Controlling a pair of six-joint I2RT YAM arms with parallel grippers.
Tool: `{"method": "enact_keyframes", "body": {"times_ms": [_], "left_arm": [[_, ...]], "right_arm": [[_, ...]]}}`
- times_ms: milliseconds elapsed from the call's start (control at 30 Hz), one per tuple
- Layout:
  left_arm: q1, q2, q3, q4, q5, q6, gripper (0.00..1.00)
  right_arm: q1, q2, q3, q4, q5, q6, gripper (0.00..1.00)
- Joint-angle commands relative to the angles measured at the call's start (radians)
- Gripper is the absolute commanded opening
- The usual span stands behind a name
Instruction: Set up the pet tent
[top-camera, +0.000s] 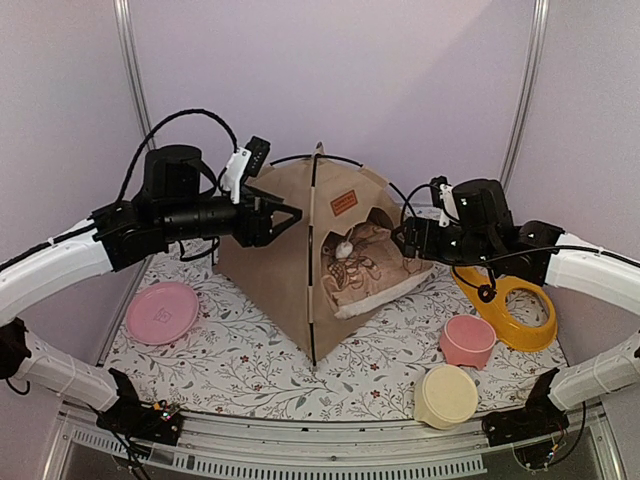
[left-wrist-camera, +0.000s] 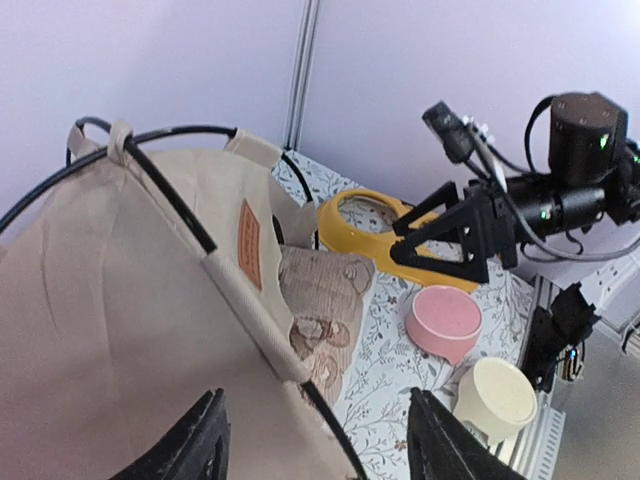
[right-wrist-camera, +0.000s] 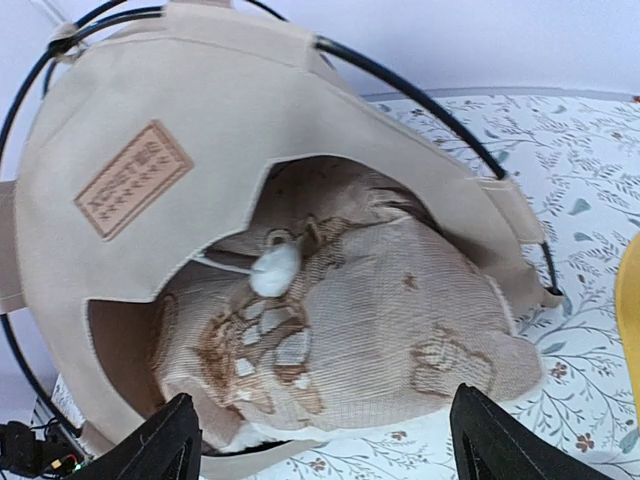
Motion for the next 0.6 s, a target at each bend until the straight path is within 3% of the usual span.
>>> {"method": "enact_keyframes", "body": {"times_ms": [0,133,567], "left_arm": [[-0.073,0.082,0.152,-0.088,-0.225,-0.058,0.61],[-0.118,0.176,0.264,-0.199,-0.394,-0.058,0.58],[-0.141,0.364,0.441,-0.312,-0.485,-0.037,0.53]], "right_arm": [[-0.06,-0.047,-0.071,-0.051,0.002,0.017,0.88],[-0.087,-0.043,-0.102,-0.049,-0.025,0.015,0.88],[-0.132,-0.012,-0.173,0.016,-0.061,0.027,0.89]]}}
